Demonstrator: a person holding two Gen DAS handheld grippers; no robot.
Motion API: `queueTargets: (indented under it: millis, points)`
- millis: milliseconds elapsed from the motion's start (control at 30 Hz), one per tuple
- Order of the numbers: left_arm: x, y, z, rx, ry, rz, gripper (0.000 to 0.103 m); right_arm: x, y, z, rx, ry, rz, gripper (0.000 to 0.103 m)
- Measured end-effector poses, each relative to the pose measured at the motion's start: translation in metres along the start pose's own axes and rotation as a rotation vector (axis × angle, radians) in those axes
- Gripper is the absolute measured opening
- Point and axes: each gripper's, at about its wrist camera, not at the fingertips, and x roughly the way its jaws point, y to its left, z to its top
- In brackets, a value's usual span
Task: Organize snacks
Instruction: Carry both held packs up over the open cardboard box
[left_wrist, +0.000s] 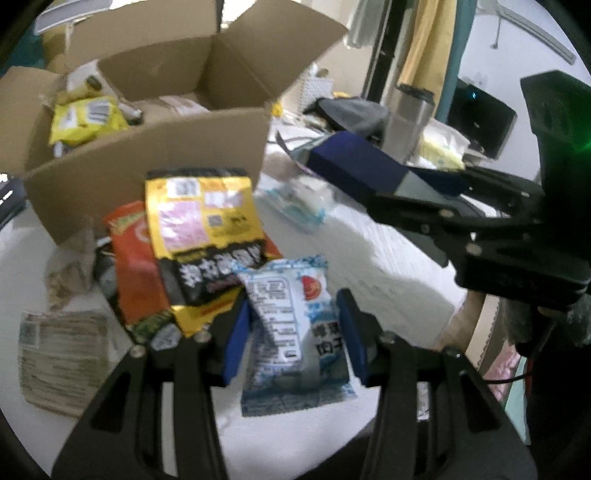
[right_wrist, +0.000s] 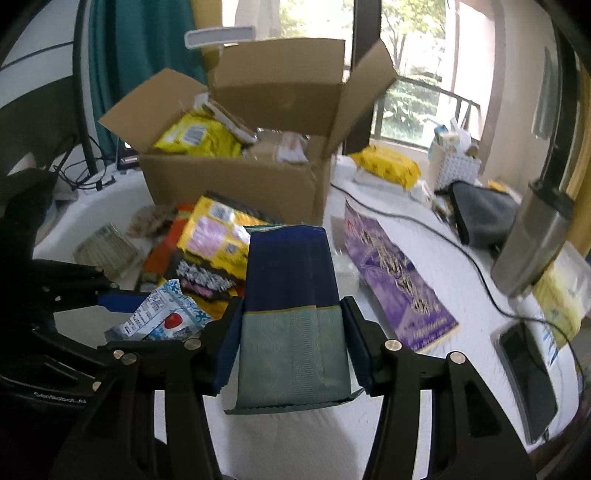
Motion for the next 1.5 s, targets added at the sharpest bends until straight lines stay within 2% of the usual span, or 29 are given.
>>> queueTargets:
  millis: [567, 767, 933, 1167, 1500]
  points:
    - [-0.039, 0.056, 0.034, -0.106, -0.147, 0.095, 0.047, 0.008, 0.025, 0.068, -0.067, -0.115, 0.07, 0.055]
    - [-0.046, 0.074, 0.054, -0.143, -0.198, 0.108, 0.047, 0.021, 0.025, 0.097, -0.073, -0.154, 0.087, 0.055]
    - [-0.043, 0.088, 0.077, -0.142, -0.224, 0.117, 0.047, 0.034, 0.02, 0.117, -0.045, -0.191, 0.086, 0.055]
    - [-0.032, 0.103, 0.111, -0.155, -0.263, 0.107, 0.047, 0.06, 0.01, 0.141, -0.01, -0.197, 0.051, 0.055]
    - [-0.013, 0.123, 0.156, -0.161, -0.269, 0.088, 0.048, 0.093, -0.002, 0.177, 0.044, -0.2, 0.029, 0.055]
